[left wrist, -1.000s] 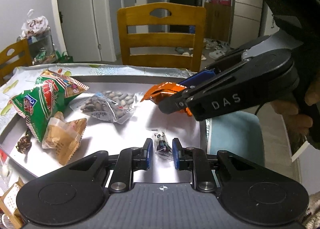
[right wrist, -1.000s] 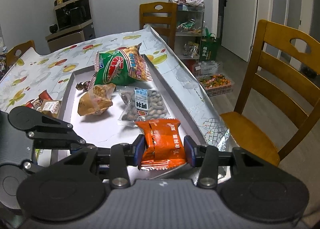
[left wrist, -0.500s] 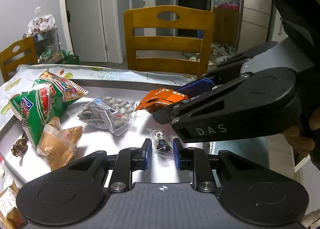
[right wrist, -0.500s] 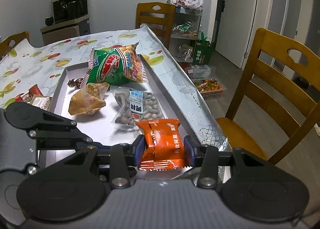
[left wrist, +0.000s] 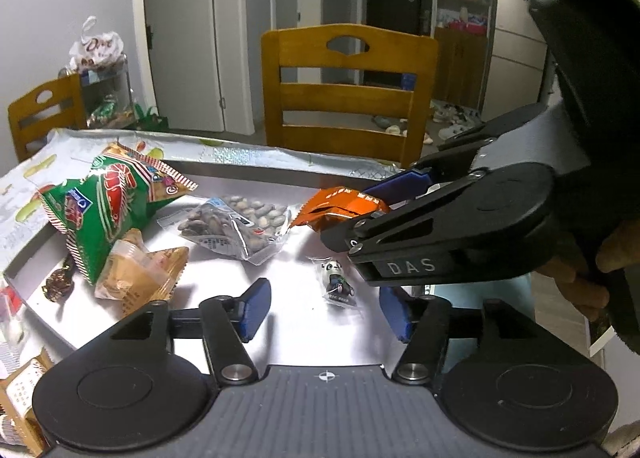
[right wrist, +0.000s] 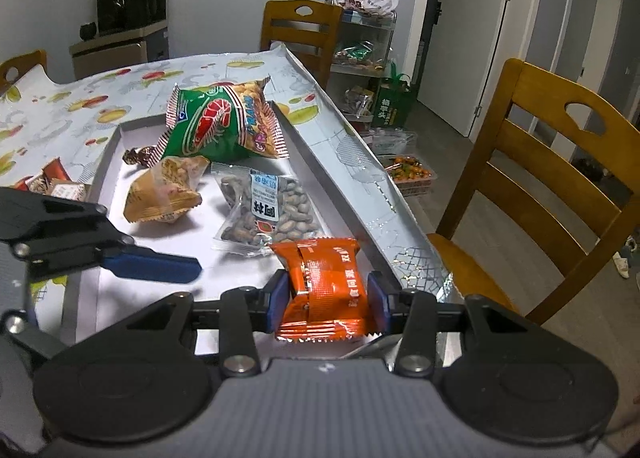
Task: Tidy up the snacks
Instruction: 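Open the left tool to drop the candy while the right tool drops the orange packet into the box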
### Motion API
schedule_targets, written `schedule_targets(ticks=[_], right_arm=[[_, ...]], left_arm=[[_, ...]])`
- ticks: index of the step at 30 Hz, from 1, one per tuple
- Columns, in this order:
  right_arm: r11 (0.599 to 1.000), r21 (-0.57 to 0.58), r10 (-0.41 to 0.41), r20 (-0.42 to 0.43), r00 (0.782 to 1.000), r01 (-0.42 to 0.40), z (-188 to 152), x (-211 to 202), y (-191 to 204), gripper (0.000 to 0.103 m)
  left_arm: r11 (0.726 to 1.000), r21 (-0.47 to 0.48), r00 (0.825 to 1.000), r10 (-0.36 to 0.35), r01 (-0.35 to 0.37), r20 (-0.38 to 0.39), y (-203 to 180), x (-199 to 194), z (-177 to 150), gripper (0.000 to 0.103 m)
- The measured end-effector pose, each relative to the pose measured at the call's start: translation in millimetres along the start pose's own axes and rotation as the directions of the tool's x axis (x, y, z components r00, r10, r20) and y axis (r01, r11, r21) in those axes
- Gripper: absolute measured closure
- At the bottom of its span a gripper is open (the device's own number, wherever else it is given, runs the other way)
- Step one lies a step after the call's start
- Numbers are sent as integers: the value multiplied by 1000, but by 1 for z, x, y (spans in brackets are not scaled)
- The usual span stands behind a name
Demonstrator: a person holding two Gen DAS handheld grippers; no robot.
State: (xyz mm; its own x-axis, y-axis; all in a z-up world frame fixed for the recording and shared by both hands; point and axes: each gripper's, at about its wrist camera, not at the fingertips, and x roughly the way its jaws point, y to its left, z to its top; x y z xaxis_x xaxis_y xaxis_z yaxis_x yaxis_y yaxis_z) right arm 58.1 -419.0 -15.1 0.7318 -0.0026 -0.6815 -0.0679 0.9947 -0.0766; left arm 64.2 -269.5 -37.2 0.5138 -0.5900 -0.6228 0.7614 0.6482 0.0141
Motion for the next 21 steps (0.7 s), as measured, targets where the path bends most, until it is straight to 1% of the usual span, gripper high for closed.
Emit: schedule_targets(ticks=[2, 3, 4, 5, 7, 8, 10, 15, 21], right_arm=[[1000, 8, -2, -6, 1000, 2, 0, 1, 0, 60], [1000, 12, -4, -5, 1000, 4, 1, 1, 1, 58], [1000, 14, -7, -3, 1000, 7, 0, 0, 1, 54], [1000, 18, -5, -2, 1000, 5, 1, 0, 1, 52], [1000, 31, 1, 10, 1000, -1, 2, -3, 1, 41], [999, 38, 9, 17, 1000, -10, 3, -6, 0, 39], [998, 51, 23, 28, 999, -25, 5, -9, 0, 30], [997, 68, 30, 55, 998, -34, 8, -17, 3, 20], [995, 86, 47, 66, 997, -52, 11, -23, 8, 18]], left_arm=[[1000, -3, 1000, 4, -4, 3, 0, -1, 0, 36], [1000, -7, 1000, 4, -4, 5, 1, -2, -1, 32], [1000, -11, 1000, 6, -6, 8, 1, -3, -1, 25], [1000, -15, 1000, 12, -12, 14, 1, -4, -1, 21], [1000, -21, 999, 22, -21, 28, 2, -8, -2, 14], [999, -27, 999, 21, -20, 32, 3, -9, -1, 13], [999, -39, 999, 16, -15, 38, 5, -11, -2, 10], [999, -48, 998, 25, -22, 55, 7, -19, -3, 5], [998, -57, 996, 36, -31, 85, 12, -37, -8, 2]])
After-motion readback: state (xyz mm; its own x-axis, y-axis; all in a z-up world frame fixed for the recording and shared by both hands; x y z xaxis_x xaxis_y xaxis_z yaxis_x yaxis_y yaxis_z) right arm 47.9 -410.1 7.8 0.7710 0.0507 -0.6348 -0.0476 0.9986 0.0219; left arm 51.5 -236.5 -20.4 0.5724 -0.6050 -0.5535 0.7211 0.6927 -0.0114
